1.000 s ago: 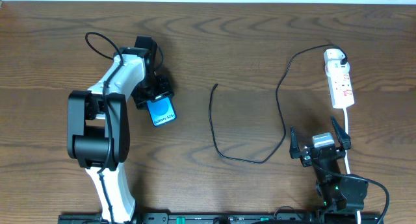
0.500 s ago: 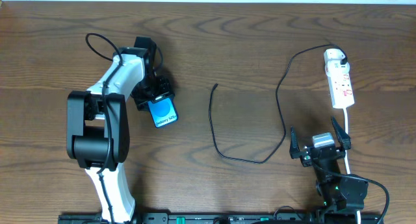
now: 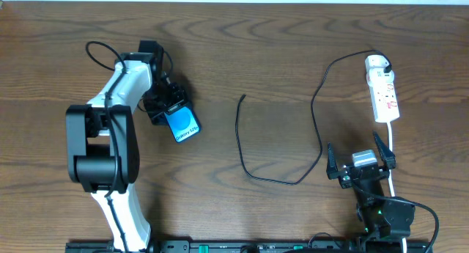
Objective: Plug charger to phone and switch on socket
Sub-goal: 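Lift the phone with the left gripper and raise it upright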
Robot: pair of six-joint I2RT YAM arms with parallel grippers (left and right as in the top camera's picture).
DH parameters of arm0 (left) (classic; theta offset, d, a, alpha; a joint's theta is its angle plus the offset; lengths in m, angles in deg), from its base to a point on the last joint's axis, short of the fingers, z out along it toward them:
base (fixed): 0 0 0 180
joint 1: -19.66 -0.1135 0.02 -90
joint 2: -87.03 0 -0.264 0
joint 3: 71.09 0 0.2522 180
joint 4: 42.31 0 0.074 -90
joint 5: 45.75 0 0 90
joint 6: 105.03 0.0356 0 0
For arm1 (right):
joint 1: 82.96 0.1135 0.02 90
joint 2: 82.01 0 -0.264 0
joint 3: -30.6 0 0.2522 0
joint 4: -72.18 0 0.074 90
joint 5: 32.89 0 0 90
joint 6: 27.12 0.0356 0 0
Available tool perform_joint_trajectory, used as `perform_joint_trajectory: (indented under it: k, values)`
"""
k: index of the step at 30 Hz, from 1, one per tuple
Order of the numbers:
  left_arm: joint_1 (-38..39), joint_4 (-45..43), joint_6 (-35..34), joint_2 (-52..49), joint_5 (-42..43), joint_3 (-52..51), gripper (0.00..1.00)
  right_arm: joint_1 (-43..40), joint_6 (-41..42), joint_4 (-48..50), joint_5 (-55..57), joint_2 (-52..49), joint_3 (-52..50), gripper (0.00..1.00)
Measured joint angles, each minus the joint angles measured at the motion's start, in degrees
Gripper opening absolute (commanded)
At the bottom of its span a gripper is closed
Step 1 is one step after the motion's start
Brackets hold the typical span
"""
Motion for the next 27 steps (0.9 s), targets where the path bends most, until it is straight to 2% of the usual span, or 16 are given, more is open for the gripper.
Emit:
perform_joint_trajectory:
  k: [14,27]
  values:
    - [-0.33,-0.26,-1.7,11.17,0.22,0.0,0.64,0.0,0.0,0.0,0.0,0.0,0.0,0.99]
    - [-0.31,-0.26,-15.15,12.68,3.15,0.0,0.63,0.0,0.0,-0.02,0.0,0.0,0.0,0.99]
